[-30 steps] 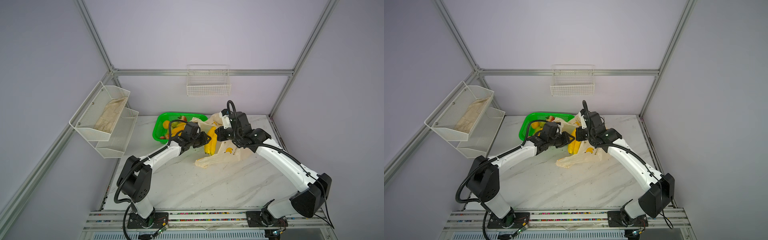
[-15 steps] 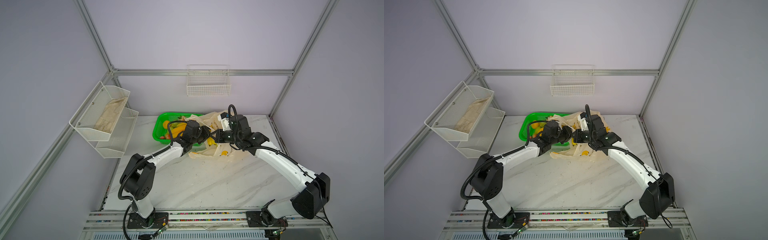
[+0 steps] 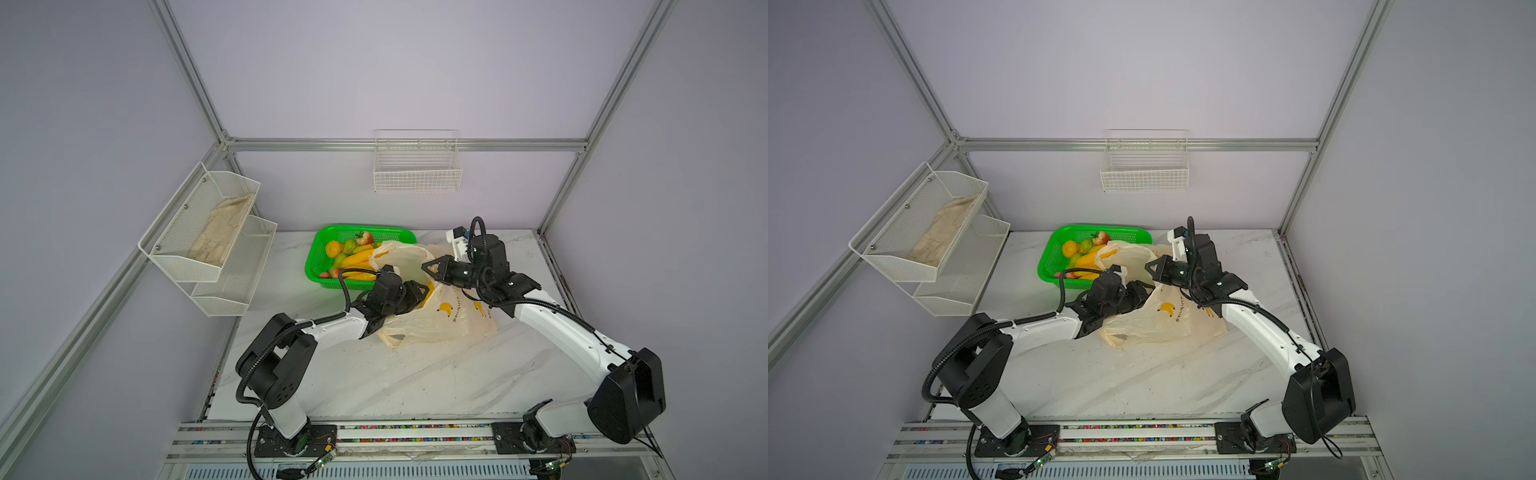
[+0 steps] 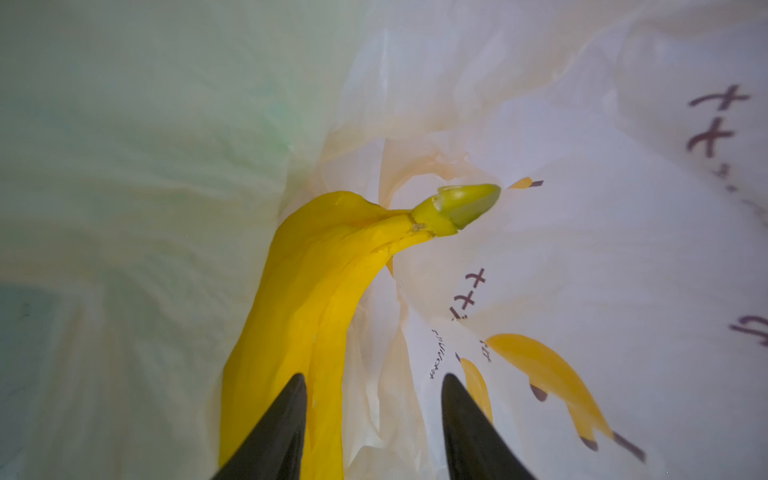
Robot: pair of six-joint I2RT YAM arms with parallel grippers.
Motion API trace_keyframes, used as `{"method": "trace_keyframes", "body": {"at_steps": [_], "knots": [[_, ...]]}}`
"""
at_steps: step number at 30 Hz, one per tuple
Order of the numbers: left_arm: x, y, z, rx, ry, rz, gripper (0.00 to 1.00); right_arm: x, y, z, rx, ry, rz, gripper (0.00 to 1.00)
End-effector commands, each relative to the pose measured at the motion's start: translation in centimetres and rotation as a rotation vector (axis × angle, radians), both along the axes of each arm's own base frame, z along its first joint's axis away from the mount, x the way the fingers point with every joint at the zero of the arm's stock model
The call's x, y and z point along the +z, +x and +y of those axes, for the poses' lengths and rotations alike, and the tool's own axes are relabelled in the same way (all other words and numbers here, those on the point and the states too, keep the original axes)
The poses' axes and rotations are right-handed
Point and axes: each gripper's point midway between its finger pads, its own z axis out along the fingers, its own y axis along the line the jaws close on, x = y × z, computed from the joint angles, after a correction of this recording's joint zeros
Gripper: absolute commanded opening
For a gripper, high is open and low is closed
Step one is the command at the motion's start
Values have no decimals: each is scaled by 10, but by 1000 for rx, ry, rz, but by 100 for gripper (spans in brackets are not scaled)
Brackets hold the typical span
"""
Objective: Place the fake fruits into the plastic bag and tie a complex knot
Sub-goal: 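Open the left gripper to drop the bananas and withdraw it toward the basket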
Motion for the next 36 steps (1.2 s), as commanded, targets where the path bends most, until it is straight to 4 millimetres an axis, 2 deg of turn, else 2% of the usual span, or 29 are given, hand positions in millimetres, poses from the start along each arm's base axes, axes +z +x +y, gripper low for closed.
{"method": "trace_keyframes", "body": {"at_steps": [1, 5, 8, 10, 12, 17, 21, 24, 26, 28, 31, 34, 36], "knots": [[44, -4, 7, -72, 21, -155, 61, 26, 8, -18, -36, -7, -82, 0], [63, -12, 25, -160, 151, -251, 70, -3, 11, -42, 8, -273, -120, 0], [76, -31, 32, -265, 202, -336, 73, -19, 14, -59, -11, -428, -127, 0], [82, -45, 41, -307, 241, -367, 73, -15, 16, -65, -37, -446, -141, 0], [79, -55, 50, -321, 282, -370, 73, -9, 18, -64, -48, -429, -151, 0], [59, -68, 67, -263, 291, -306, 74, -3, 22, -54, -24, -378, -148, 0], [38, -60, 62, -209, 255, -250, 77, 3, 26, -53, -39, -365, -160, 0], [39, -48, 39, -216, 122, -244, 79, 4, 29, -55, -57, -378, -163, 0], [31, -39, 17, -250, 72, -222, 79, 3, 29, -53, -46, -364, -160, 0], [23, -29, 1, -268, 89, -218, 75, 2, 28, -50, -42, -340, -148, 0], [7, -15, -7, -246, 108, -187, 63, 11, 28, -54, -61, -347, -173, 0], [0, -11, -9, -246, 116, -182, 44, 18, 28, -59, -76, -384, -191, 0], [4, -13, -9, -255, 105, -196, 24, 21, 30, -65, -92, -418, -200, 0]]}}
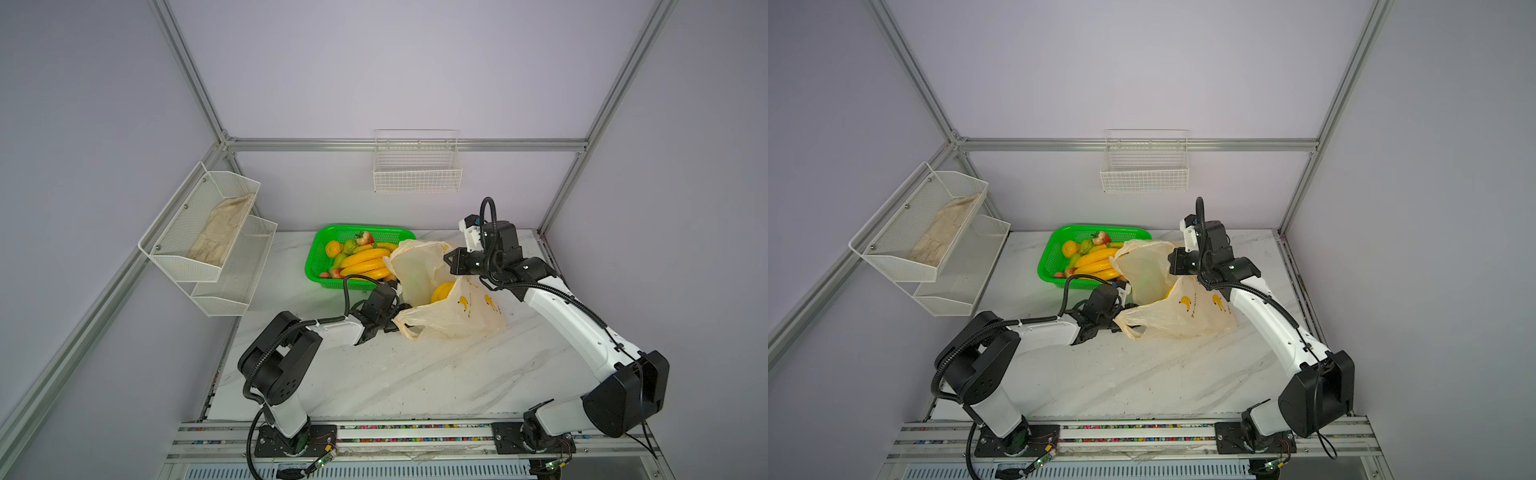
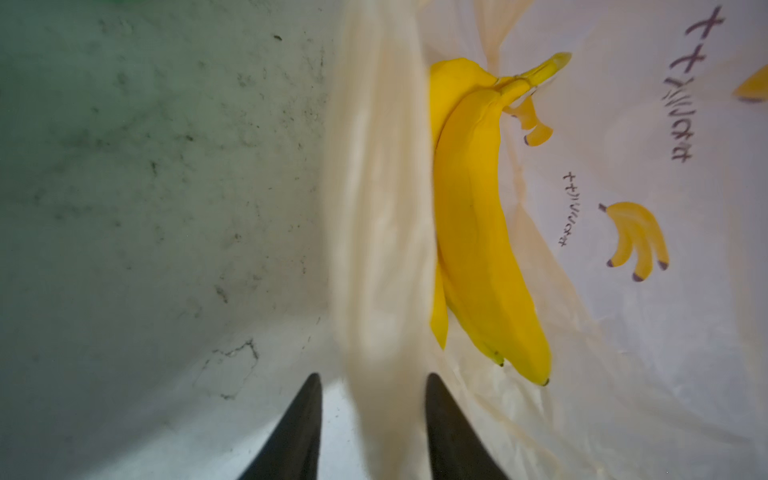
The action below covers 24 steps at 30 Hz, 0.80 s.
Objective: Place the fake fruits into the plastic bag and tie a complex knot
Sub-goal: 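Open the left gripper to drop the bananas and withdraw it toward the basket, then reach the left gripper into the green basket and grasp the yellow wrinkled fruit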
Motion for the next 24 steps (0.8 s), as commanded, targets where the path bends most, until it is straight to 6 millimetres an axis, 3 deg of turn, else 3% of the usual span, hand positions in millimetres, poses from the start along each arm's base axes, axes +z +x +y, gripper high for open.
{"method": "trace_keyframes", "body": {"at_steps": [1, 4, 6, 8, 12, 19, 22, 24], "knots": [[93, 25, -27, -34, -188, -204, 13, 18, 4, -12, -35, -67, -54, 0], [146, 6, -32, -121, -291, -279, 0, 30, 10, -41, -138, -216, -90, 0], [181, -9, -32, -162, -350, -328, 0, 39, 13, -69, -239, -333, -116, 0], [202, -18, -32, -189, -392, -346, 0, 45, 13, -84, -298, -393, -132, 0], [196, -24, -37, -226, -409, -289, 0, 59, 10, -80, -284, -358, -163, 0], [149, -13, -34, -233, -352, -196, 1, 62, 16, -71, -264, -321, -175, 0], [137, -14, -32, -263, -292, -185, 16, 56, 19, -62, -238, -277, -177, 0], [142, -16, -23, -282, -261, -217, 29, 46, 19, -50, -192, -245, -145, 0]]}}
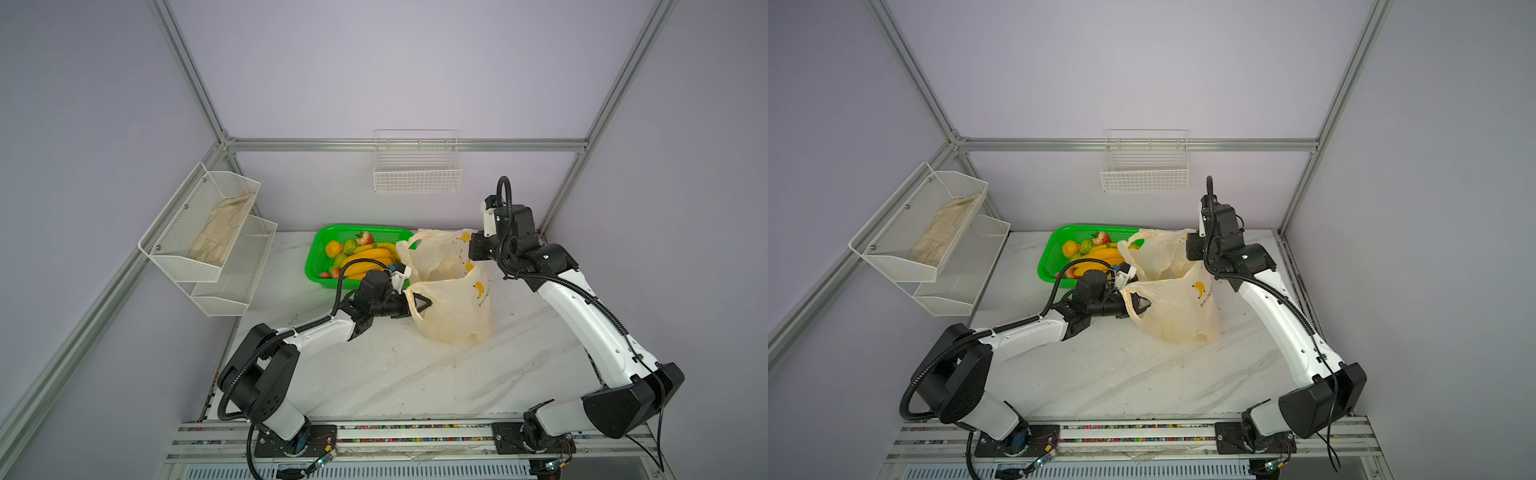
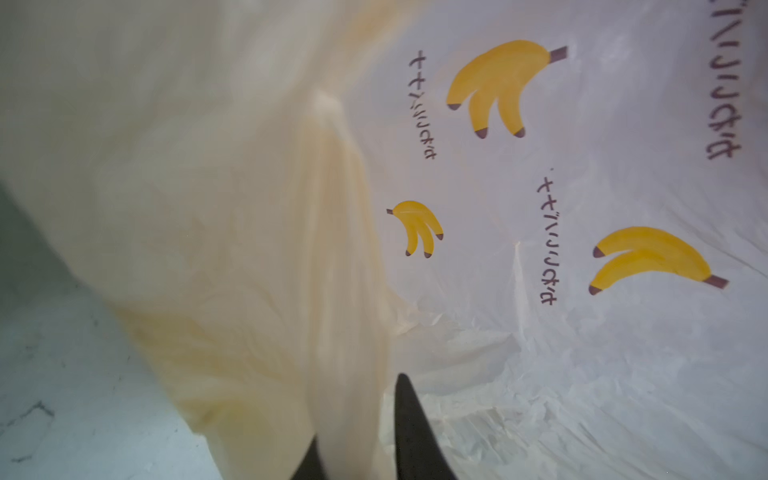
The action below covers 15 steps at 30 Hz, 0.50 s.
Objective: Place the fake fruits into the plastic bag and tie a complex knot
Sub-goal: 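Reach the left gripper into the green basket and grasp the yellow wrinkled fruit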
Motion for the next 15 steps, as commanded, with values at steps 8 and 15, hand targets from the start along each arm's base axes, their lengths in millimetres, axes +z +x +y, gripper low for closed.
{"method": "trace_keyframes", "body": {"at_steps": [8, 15], "knots": [[76, 9, 113, 180, 292, -370, 74, 14, 1, 9, 31, 54, -42, 0], [104, 57, 230, 668, 528, -459, 81, 13, 4, 8, 25, 41, -51, 0]]}}
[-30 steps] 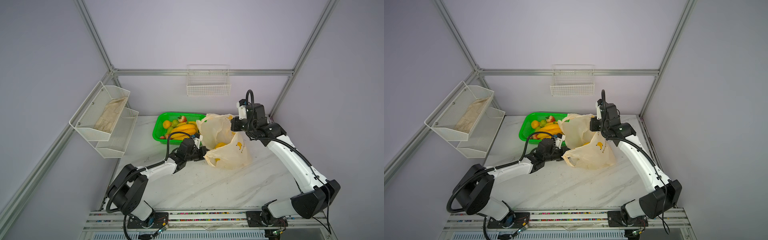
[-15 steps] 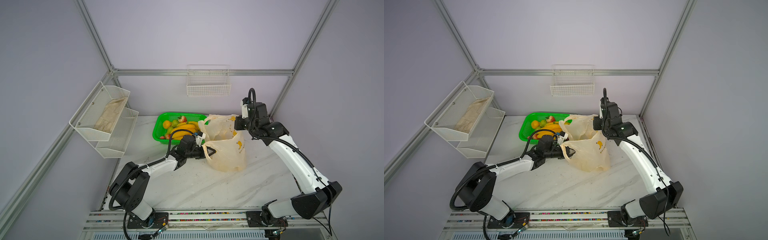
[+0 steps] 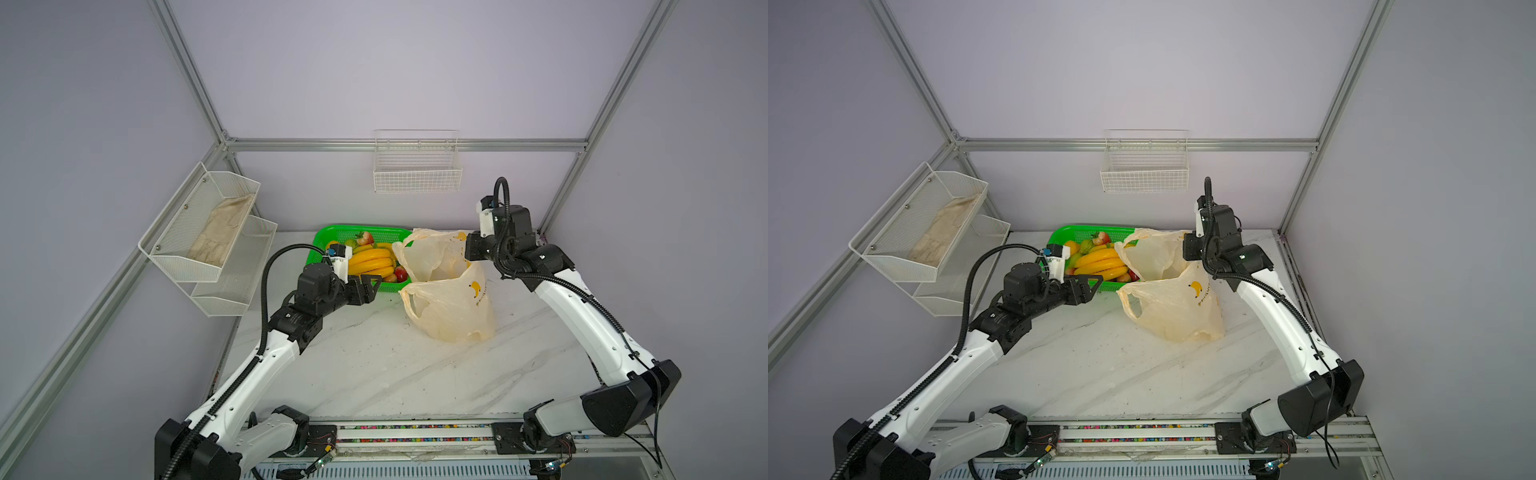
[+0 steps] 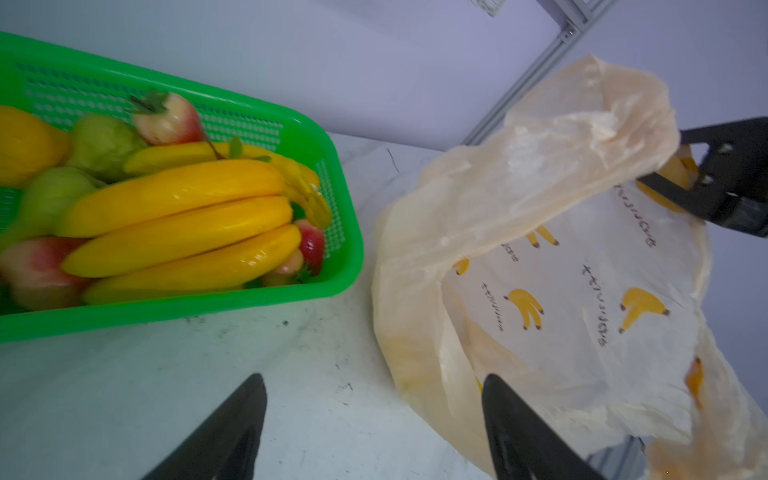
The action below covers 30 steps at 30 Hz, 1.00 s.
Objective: Place the fake fruits into the plastic bag and tie a complex knot
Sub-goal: 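Reach the left gripper into the green basket and grasp the yellow wrinkled fruit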
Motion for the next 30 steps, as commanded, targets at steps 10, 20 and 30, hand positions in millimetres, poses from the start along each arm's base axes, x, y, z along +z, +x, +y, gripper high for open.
{"method": "trace_keyframes", "body": {"at_steps": [10, 20, 30], "knots": [[-29, 174, 129, 501, 252, 109, 78, 10, 5, 12, 38, 52, -34, 0], [-84, 253, 142, 516, 223, 220, 74, 5, 8, 8, 19, 28, -31, 0], [-126, 283, 143, 556, 236, 283, 73, 3, 12, 13, 31, 32, -25, 0]]}}
